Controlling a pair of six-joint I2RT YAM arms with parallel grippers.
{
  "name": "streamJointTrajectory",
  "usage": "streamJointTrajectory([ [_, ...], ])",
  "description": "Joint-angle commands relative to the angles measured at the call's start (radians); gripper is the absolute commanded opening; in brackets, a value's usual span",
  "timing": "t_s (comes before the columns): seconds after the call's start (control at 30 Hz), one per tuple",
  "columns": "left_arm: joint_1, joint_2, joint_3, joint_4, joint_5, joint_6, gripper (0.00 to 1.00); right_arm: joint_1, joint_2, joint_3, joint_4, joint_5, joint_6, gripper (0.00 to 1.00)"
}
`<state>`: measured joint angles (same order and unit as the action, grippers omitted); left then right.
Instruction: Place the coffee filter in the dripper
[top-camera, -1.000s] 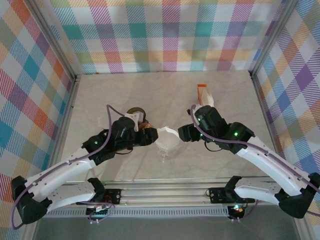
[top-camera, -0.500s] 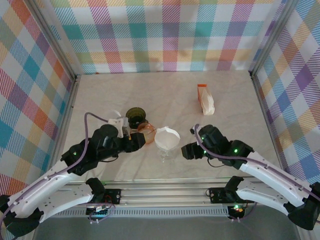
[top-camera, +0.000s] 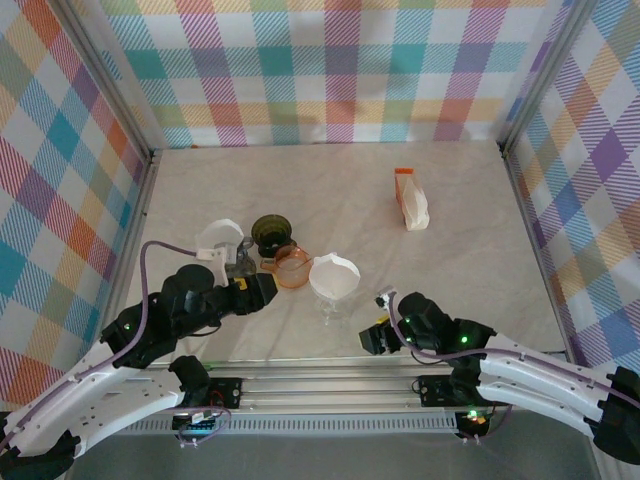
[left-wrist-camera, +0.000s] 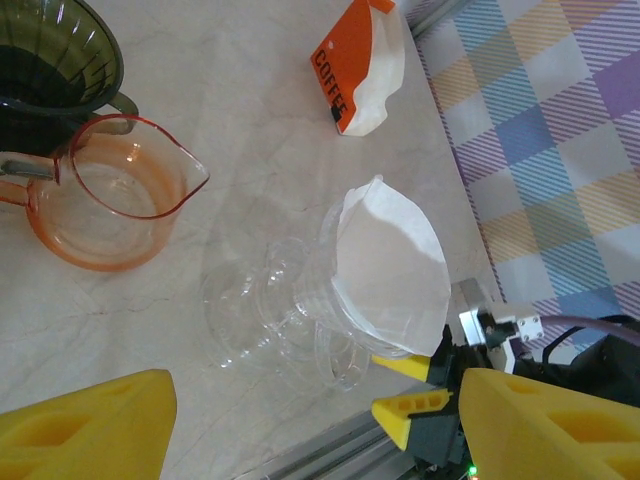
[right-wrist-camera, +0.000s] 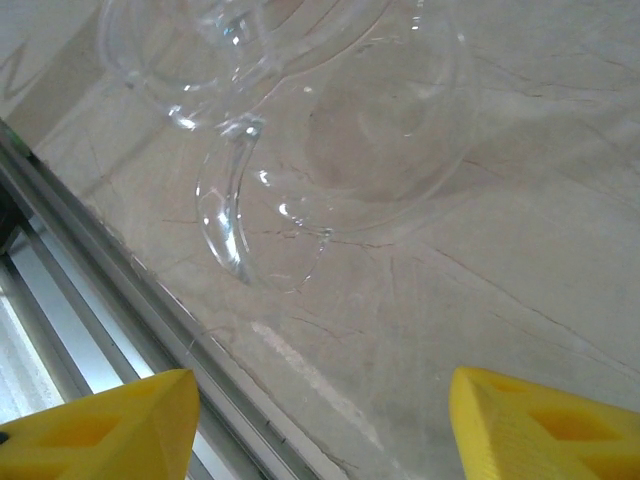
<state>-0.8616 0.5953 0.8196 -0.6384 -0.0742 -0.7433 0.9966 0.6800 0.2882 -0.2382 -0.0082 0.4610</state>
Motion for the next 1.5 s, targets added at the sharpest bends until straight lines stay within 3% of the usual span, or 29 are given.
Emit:
streamJointTrajectory([
  [0.0,-0.005,-0.008,-0.023,-0.015,-0.025,-0.014,0.75,0.046,-0.018,-0.038,0.165,0.042,0.0,0.66],
  [0.27,-0.006,-0.015,-0.046,0.009,-0.013,-0.028,0.76,0.129,0.064,-0.055,0.287,0.138,-0.044,0.67],
  [0.87,-0.004,-0.019,-0.053,0.002,-0.019,-0.034,0.76,0.212,0.334,-0.018,0.483,0.279,-0.084,0.65],
  [1.47,-0.004,-0.02,-0.061,-0.002,-0.031,-0.042,0.76,0.261,0.438,0.003,0.551,0.354,-0.093,0.37],
])
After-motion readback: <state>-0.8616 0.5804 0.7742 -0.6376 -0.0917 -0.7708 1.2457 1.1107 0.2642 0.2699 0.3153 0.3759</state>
